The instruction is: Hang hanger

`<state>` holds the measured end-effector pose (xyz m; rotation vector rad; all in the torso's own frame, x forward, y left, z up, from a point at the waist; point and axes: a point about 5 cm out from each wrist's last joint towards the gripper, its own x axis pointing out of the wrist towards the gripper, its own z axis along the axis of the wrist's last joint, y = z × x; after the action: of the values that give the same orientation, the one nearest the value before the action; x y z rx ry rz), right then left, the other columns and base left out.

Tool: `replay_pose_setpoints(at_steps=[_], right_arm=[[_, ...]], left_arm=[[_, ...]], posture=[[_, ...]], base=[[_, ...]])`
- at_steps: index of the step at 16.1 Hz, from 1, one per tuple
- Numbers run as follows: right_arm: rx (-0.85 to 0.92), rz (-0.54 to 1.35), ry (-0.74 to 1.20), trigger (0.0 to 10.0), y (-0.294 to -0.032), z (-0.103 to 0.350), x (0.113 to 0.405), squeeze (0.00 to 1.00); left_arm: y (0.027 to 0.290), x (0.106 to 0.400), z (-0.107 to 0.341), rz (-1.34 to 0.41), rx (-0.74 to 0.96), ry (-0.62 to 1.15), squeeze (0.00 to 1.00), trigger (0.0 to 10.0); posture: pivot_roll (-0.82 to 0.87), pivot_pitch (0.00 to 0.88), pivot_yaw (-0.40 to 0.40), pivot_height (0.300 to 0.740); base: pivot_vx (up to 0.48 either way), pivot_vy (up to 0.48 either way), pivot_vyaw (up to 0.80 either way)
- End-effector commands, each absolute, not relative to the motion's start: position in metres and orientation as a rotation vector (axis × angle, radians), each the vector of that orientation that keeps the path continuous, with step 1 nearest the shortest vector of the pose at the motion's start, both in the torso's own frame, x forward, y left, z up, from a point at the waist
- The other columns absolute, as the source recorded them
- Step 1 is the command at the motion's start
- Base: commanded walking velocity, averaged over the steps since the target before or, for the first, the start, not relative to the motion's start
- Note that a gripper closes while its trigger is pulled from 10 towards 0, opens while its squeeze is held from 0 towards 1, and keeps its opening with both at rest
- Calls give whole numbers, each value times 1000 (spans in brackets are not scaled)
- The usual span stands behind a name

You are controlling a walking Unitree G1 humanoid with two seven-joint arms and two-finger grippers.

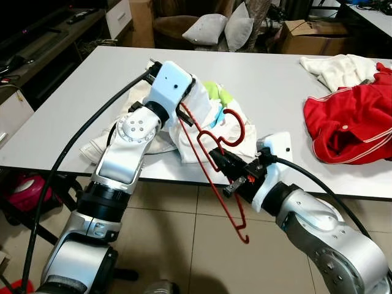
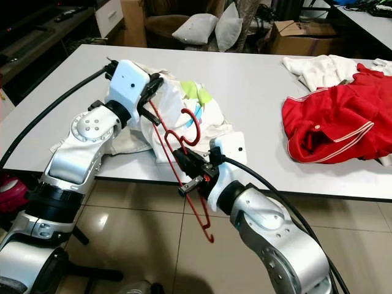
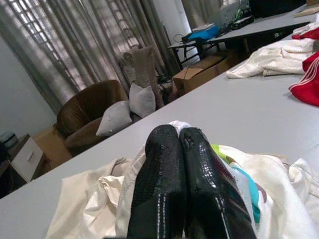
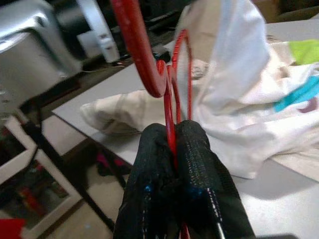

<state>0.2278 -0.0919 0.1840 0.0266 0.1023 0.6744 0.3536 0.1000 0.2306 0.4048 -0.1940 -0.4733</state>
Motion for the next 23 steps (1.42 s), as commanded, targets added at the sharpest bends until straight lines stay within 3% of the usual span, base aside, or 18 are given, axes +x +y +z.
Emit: replay_pose_setpoints(at_steps=[1,10,13,17,20,21,23], right_arm=[[4,628,108,10000,-92,183,235,0],[27,521,155,10000,-89,180,256,0],[6,502,285,10000,-94,161,251,0],[46,370,420,10000,-114,142,246,0],[79,239,479,10000,-146,132,247,0],[89,218,471,10000,-151,133,249,0],[269,121,336,10000,-174,153,266,0]], left_arm=[[98,353,239,-477,400,-225,0,0],[96,343,263,-484,331,-284,0,0],[106,346,273,-412,321,-305,0,0],[121,351,292,-331,307,-362,0,0],[139,354,309,-253,300,-405,0,0],[141,355,309,-247,302,-406,0,0],[144,353,304,-251,298,-394,0,0]], posture=[[-15,0,32,740],[1,0,24,740],[-6,0,26,740],[-22,0,31,740],[-32,0,29,740],[-34,0,29,740],[-41,0,28,740]], base=[[0,0,0],[0,0,0],[0,0,0],[0,0,0],[0,0,0],[0,0,0],[0,0,0]])
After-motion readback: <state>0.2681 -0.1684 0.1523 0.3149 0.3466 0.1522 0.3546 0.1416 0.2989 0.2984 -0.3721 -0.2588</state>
